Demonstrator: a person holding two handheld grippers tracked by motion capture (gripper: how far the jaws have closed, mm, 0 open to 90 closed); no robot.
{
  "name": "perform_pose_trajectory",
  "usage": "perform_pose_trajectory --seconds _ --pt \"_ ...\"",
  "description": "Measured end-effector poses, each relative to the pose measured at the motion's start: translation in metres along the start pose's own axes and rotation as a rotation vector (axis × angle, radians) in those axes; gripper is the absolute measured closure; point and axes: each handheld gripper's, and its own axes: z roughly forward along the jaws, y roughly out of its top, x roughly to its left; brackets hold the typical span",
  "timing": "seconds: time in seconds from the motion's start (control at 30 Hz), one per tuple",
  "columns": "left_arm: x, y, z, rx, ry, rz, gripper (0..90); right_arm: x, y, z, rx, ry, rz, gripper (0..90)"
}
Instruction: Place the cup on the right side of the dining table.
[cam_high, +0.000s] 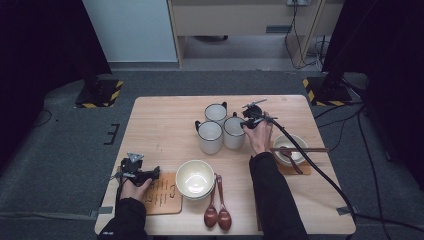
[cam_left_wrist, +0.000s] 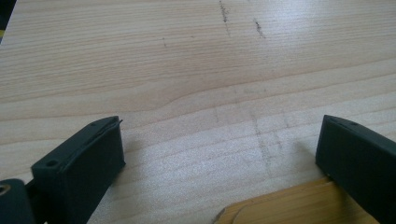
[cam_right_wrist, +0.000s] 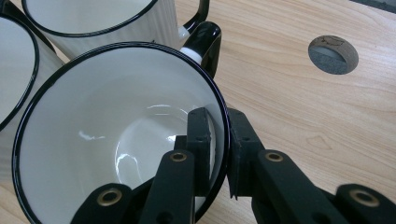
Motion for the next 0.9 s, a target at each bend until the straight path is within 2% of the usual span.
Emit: perform_pose_trajectory --seconds 0.47,0.7,0.9 --pt "0.0 0.0 0.0 0.0 0.0 0.0 0.0 -0.0047 -0.0007 -0.0089 0.004 0.009 0.02 83.6" --pt "0.0 0.0 0.0 0.0 0.0 0.0 0.0 -0.0003 0.0002 -0.0081 0.001 -0.007 -0.001 83.1" --pt "0.0 0.0 0.0 0.0 0.0 0.0 0.0 0.0 0.0015 -0.005 -0.004 -0.02 0.021 82.7"
